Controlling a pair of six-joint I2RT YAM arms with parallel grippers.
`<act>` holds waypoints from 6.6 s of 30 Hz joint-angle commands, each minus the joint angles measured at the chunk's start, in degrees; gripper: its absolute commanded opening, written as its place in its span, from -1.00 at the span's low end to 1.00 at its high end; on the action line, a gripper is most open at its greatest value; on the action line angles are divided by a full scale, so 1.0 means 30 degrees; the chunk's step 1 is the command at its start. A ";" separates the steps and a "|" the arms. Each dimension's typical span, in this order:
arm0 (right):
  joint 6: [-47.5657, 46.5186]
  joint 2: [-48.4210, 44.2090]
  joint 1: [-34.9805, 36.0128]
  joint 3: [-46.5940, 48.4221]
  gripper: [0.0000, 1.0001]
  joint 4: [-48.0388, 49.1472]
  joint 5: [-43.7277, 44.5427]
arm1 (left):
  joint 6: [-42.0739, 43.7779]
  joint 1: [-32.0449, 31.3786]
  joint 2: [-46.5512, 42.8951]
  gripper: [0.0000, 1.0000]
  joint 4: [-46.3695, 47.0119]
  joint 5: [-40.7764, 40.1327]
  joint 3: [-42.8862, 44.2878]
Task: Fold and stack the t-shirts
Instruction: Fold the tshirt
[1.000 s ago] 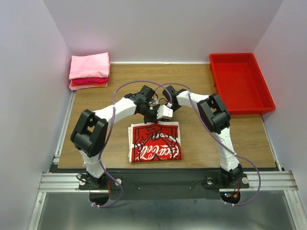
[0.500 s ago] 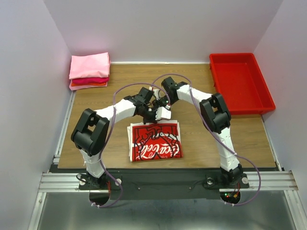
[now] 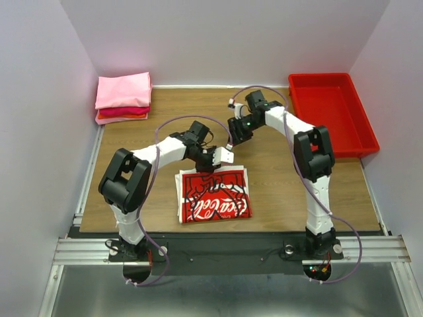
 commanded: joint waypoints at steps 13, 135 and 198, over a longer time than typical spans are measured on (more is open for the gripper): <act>-0.1017 -0.6434 -0.1855 -0.7939 0.01 0.0544 -0.2109 | -0.3762 0.8043 -0.3938 -0.02 -0.5210 0.4509 -0.0514; 0.2694 -0.7693 -0.0801 -0.4480 0.17 0.4354 0.1358 | -1.2895 1.1591 -0.2646 -0.25 -0.0151 0.9251 0.1981; 0.4991 -0.7467 0.1690 -1.4210 -0.15 0.8133 -0.6123 | -1.2260 0.7579 0.0596 -0.31 -0.0670 1.4001 -0.3916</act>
